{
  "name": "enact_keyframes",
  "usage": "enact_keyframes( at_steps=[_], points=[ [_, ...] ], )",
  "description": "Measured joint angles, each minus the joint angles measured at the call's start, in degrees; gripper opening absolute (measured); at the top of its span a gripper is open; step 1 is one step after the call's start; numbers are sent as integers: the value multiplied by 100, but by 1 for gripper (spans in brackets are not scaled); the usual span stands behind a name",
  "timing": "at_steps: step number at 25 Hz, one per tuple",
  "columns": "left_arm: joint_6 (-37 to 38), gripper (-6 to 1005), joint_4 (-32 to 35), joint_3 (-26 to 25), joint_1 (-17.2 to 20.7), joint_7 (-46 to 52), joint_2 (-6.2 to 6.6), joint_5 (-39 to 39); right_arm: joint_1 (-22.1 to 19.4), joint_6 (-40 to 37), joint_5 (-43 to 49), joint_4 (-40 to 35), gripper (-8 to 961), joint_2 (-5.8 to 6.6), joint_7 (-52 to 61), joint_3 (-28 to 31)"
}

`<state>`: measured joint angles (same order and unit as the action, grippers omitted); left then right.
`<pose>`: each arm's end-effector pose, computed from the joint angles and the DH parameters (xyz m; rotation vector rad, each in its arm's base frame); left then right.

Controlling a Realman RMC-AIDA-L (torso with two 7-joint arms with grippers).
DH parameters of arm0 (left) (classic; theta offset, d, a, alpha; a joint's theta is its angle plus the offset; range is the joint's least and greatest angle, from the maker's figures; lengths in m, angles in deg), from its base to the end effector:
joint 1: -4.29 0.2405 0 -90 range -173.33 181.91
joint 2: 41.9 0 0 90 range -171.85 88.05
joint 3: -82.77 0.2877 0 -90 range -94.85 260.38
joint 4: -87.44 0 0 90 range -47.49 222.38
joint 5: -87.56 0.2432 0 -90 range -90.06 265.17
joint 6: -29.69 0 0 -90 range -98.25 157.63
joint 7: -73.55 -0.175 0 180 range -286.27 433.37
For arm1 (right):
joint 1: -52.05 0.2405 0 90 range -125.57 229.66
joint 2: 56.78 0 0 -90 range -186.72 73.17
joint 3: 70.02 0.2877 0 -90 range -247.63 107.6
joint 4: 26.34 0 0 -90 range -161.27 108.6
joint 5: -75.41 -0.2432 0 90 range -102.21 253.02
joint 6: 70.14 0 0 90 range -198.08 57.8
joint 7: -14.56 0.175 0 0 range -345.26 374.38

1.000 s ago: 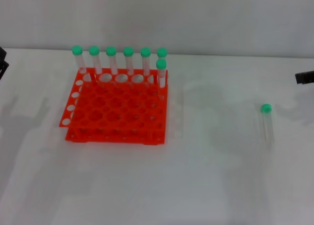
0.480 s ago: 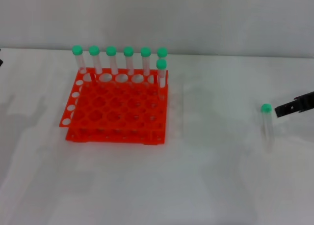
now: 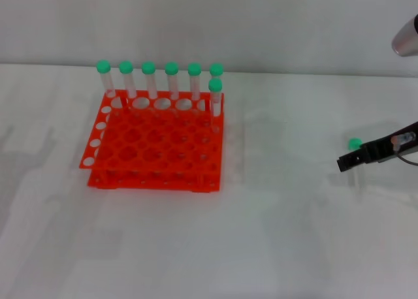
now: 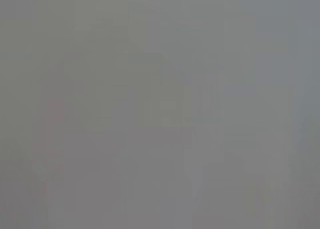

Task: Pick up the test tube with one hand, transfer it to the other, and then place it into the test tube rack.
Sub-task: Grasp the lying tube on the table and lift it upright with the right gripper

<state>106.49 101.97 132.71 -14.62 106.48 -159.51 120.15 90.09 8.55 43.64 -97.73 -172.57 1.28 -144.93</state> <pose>-0.3980 0.3687 0.0543 -1.4337 -0.5066 -0.9537 0.2110 0.4603 -0.0112 -2.2304 1.2958 -0.2081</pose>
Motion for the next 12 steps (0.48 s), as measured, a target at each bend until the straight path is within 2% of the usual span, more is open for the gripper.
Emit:
enact_keyframes(
  at_steps=[12],
  points=[
    [-29, 894, 217, -12, 184, -224, -3, -2, 300, -408, -119, 723, 745, 42, -29, -169]
  ],
)
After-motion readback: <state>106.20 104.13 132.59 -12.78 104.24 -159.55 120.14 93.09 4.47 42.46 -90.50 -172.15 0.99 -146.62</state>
